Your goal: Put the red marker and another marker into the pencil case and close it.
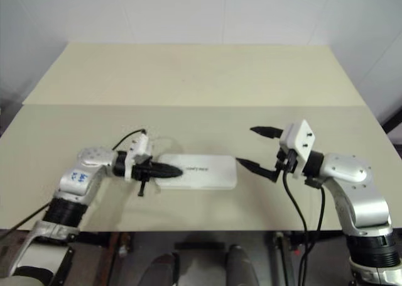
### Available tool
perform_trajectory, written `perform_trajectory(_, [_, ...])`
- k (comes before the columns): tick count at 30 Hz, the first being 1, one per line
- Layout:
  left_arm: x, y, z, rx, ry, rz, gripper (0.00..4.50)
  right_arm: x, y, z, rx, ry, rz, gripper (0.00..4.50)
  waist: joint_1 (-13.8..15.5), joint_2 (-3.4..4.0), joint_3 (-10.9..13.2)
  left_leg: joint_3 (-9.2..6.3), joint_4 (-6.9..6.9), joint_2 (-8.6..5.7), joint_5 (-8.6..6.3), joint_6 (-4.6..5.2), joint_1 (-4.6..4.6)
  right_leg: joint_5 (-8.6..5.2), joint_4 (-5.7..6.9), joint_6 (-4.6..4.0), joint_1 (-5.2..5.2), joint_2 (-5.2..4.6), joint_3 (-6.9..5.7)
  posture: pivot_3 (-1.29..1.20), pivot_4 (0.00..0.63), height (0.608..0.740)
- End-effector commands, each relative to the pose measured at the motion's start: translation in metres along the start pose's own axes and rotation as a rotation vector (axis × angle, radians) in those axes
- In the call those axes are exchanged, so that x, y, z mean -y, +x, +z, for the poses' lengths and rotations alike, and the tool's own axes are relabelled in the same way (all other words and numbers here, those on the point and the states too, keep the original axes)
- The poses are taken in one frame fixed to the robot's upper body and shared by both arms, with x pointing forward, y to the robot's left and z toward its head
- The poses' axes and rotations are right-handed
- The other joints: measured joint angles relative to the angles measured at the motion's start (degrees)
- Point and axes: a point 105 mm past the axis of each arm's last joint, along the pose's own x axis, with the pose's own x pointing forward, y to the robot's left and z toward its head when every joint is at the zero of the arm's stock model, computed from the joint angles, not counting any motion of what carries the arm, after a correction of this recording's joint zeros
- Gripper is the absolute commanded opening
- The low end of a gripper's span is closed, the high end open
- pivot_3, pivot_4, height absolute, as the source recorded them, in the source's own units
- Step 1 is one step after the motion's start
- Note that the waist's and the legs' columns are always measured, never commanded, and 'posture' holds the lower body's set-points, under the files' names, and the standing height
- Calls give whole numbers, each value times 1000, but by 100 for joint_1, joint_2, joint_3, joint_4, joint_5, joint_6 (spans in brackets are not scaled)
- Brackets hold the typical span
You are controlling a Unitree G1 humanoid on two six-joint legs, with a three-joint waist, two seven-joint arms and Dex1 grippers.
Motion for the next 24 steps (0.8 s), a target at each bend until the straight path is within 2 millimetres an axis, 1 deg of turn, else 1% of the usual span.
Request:
perform_trajectory(1, [-11,-24,38,165,49,156,48,5,-1,9,27,-39,-7,4500,-7,-1,1,-1,-2,0,0,0,0,7,0,14,-1,0,0,0,150,740])
perform_trajectory(2, [-10,-32,40,184,34,172,48,6,-1,9,26,-38,-5,4500,-10,-1,0,-1,-5,0,0,0,0,22,0,41,-3,1,0,0,150,740])
perform_trajectory(3, [-6,-39,40,201,7,168,48,7,0,9,26,-38,-3,4500,-26,0,0,-1,-8,0,0,0,2,24,0,45,-2,0,0,0,150,740])
perform_trajectory(5, [-3,-51,36,202,7,201,48,8,0,8,26,-37,-2,4500,-47,1,0,1,-13,0,-2,-2,3,24,-1,45,-3,-1,0,0,150,740])
perform_trajectory(7, [1,-56,34,207,10,225,48,11,-3,7,23,-36,-3,4500,-44,1,0,1,-19,0,-3,-3,4,22,-3,44,-5,-1,0,0,150,740])
perform_trajectory(8, [2,-62,33,211,12,251,221,12,-4,7,21,-38,-3,4500,-37,1,0,0,-19,0,-4,-3,2,22,-4,44,-5,0,-1,0,150,740])
perform_trajectory(9, [4,-72,32,195,36,262,454,12,-5,7,16,-40,-2,4500,-30,0,0,0,-18,0,-4,-4,1,22,-6,44,-5,-1,-1,0,150,740])
perform_trajectory(11, [8,-83,32,166,63,258,956,13,-9,6,1,-44,-4,4500,-27,-2,2,0,-18,0,-4,-4,-1,21,-7,43,-7,0,-1,0,150,740])
perform_trajectory(13, [9,-84,33,150,81,248,1667,14,-14,5,-14,-47,-5,4500,-5,-1,2,1,-17,0,-4,-4,-1,8,-8,17,-8,-1,-1,0,150,740])
perform_trajectory(14, [8,-89,36,135,91,251,2000,15,-17,9,-19,-58,-8,4500,11,-1,3,1,-15,0,-4,-4,-1,-11,-10,-18,-6,-2,-1,0,150,740])
perform_trajectory(15, [5,-94,38,119,103,259,2343,17,-21,13,-23,-69,-12,4500,21,-2,3,1,-11,0,-4,-4,-1,-16,-10,-29,-4,-2,-1,0,150,740])
perform_trajectory(17, [1,-102,44,102,129,272,2971,19,-26,19,-33,-82,-19,4500,24,-3,4,1,-10,-1,-4,-4,-4,-18,-16,-36,-4,-3,-1,0,150,740])
perform_trajectory(18, [0,-103,45,100,134,273,3374,19,-28,20,-35,-83,-21,4500,15,-3,4,1,-9,-1,-4,-4,-5,-18,-16,-36,-4,-2,-1,0,150,740])
perform_trajectory(19, [0,-103,45,99,136,272,3685,19,-28,20,-37,-83,-21,4500,10,-3,4,1,-9,-1,-4,-4,-4,-18,-17,-36,-4,-2,-1,0,150,740])
perform_trajectory(21, [-2,-106,49,89,149,276,4422,24,-42,19,-74,-87,-43,4500,6,-3,4,2,-11,0,-4,-4,-3,-18,-17,-36,-4,-2,-1,0,150,740])
perform_trajectory(23, [-4,-109,51,84,157,273,4468,30,-58,18,-125,-104,-82,4500,7,-4,4,2,-15,0,-4,-4,-4,-17,-16,-33,-6,-1,-1,0,150,740])
perform_trajectory(24, [-4,-108,51,81,158,268,4468,32,-63,18,-139,-108,-94,4500,6,-3,4,2,-17,0,-4,-4,-4,-16,-15,-31,-6,-2,-1,0,150,740])
